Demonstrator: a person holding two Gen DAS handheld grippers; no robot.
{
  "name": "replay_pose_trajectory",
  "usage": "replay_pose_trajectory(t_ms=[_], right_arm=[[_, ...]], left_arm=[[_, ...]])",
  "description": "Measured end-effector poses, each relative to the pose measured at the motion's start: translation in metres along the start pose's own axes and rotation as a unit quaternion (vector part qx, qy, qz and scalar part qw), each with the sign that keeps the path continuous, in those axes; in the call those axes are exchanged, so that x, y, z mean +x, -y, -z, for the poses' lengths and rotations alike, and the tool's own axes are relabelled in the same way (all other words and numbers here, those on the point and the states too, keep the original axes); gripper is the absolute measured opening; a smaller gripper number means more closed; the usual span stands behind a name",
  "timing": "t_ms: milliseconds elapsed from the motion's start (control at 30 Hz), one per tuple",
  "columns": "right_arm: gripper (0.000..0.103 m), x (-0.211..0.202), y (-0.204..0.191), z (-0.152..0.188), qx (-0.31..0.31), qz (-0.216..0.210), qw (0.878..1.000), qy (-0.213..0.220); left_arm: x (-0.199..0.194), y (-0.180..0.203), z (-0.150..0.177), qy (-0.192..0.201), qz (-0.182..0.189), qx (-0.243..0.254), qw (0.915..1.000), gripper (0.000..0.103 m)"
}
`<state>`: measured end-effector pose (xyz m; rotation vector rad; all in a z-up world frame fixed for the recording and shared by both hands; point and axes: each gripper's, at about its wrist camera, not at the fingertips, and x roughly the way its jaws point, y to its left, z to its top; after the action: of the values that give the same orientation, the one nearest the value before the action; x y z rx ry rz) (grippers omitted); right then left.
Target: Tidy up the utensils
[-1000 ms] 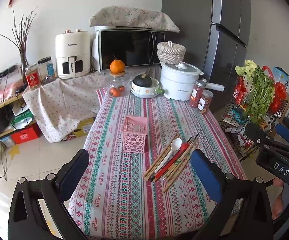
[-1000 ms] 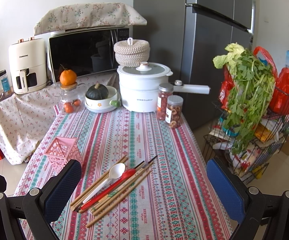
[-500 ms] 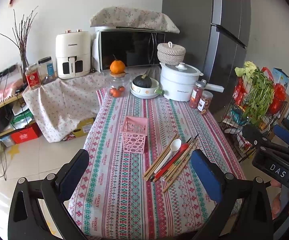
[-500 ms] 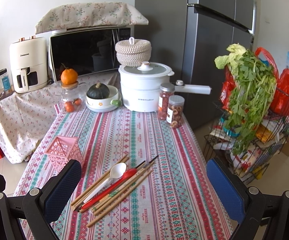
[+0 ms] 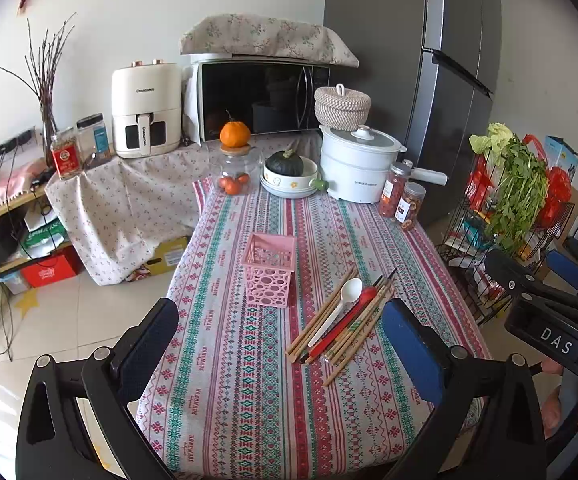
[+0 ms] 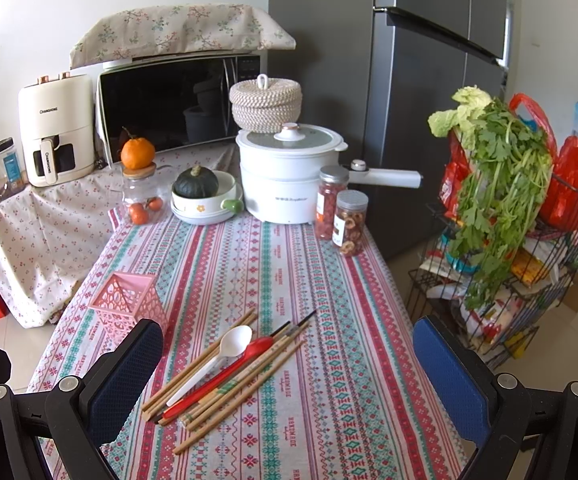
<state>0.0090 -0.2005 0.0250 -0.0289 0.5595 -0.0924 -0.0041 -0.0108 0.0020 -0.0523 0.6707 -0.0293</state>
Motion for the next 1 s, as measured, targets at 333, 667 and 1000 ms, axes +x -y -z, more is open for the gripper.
replay_pose_trajectory(t_ms=[333,667,1000], right_arm=[[0.103,0.001,0.001,0.0,0.001,0.001,1.0,-0.001],[0.103,0.033,0.019,-0.008,0.021,0.006,0.999,-0.04],[0.103,0.139,0.055,-0.015,0.096,-0.009,0.98,-0.172]], left_arm=[[0.0,0.0,0.0,0.0,0.001,-0.001,1.0,0.103],[0.024,0.002,-0.02,0.001,0.01,0.013,0.9999,0.103],[0.114,0.024,-0.053,-0.095,0.064,0.081,0.9902,0.103]])
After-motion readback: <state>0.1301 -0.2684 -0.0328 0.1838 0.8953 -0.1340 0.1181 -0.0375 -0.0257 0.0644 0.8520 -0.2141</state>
